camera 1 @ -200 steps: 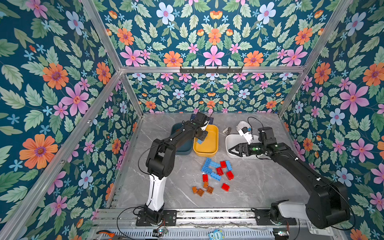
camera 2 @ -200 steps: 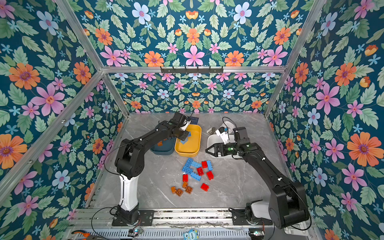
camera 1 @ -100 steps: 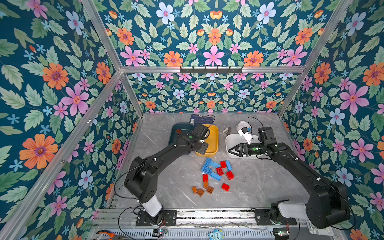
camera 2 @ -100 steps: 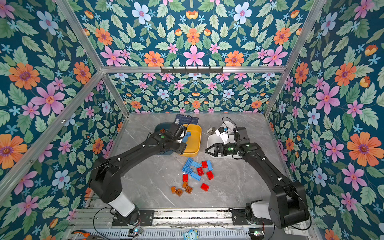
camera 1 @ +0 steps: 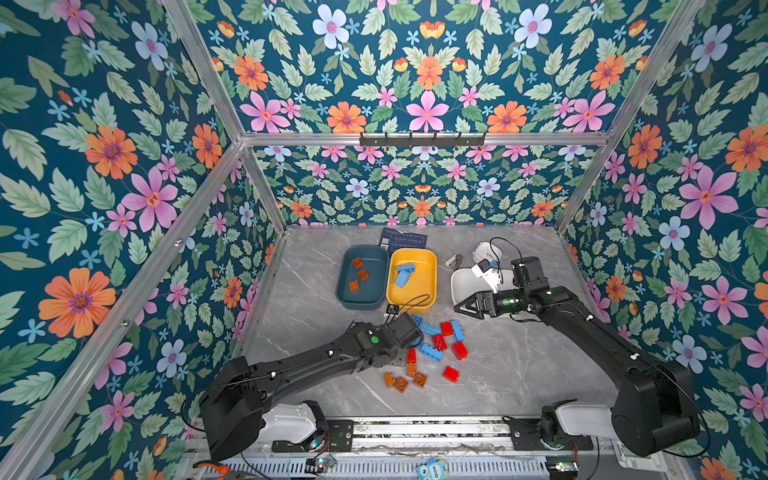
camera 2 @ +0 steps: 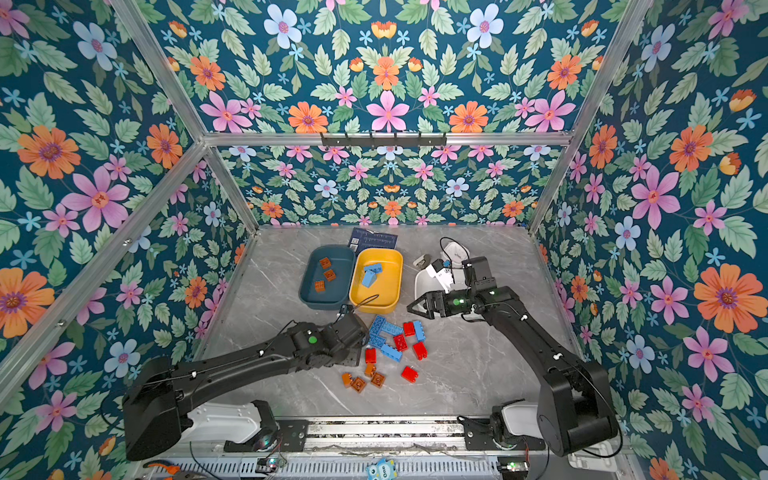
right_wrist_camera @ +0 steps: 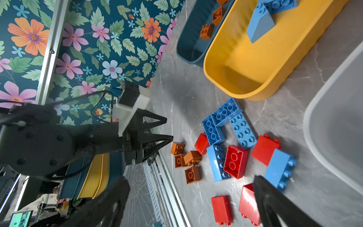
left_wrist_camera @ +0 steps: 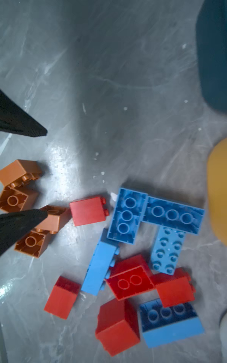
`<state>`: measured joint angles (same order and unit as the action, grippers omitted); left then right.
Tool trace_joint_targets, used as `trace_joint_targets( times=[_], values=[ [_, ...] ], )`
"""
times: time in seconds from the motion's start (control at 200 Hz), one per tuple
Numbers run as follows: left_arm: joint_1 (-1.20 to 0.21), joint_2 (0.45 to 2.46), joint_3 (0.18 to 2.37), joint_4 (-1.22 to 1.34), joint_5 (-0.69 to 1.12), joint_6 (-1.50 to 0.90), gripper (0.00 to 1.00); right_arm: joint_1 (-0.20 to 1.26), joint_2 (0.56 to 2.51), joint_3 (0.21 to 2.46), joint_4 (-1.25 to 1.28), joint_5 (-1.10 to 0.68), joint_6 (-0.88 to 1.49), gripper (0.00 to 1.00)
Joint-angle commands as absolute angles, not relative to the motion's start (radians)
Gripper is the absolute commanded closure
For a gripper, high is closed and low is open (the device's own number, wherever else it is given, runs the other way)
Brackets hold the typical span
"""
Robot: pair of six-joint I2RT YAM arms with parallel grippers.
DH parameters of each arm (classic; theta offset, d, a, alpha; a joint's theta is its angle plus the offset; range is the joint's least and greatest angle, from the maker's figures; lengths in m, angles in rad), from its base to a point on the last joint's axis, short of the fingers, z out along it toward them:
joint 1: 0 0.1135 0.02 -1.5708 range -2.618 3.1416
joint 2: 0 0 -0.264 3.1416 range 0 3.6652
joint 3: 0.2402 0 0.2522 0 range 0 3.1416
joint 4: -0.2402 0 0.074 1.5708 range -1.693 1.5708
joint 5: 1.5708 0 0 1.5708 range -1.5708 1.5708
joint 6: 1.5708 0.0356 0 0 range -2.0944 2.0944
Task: Sort the legos into containers by color
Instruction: Pick up the lego from the middle-left of the table.
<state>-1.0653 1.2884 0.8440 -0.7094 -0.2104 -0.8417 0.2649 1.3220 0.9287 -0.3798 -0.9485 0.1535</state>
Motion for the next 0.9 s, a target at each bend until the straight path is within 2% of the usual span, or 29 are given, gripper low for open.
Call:
trace_joint_targets(
  times=[0.0, 0.26, 0.695, 0.895],
  values=[
    [-1.112, 1.268, 0.797, -0.704, -0.23, -1.055, 0.38, 0.273, 1.314, 0.918, -0.393, -0.969, 0.144, 0.01],
    [-1.197, 1.255, 0.705, -0.712, -0.238, -1.215, 0.42, 0.275, 1.281, 0.865, -0.361, -0.947, 0.163, 0.01],
    [-1.2, 1.346, 0.661, -0.591, -0.25, -1.26, 0.43, 0.275, 1.3, 0.85, -0.334, -0.961, 0.169, 0.01],
    [-1.201, 1.362, 0.642, -0.603, -0.232, -1.261, 0.56, 0.276, 1.313, 0.857, -0.336, -0.963, 0.161, 0.01]
  ],
)
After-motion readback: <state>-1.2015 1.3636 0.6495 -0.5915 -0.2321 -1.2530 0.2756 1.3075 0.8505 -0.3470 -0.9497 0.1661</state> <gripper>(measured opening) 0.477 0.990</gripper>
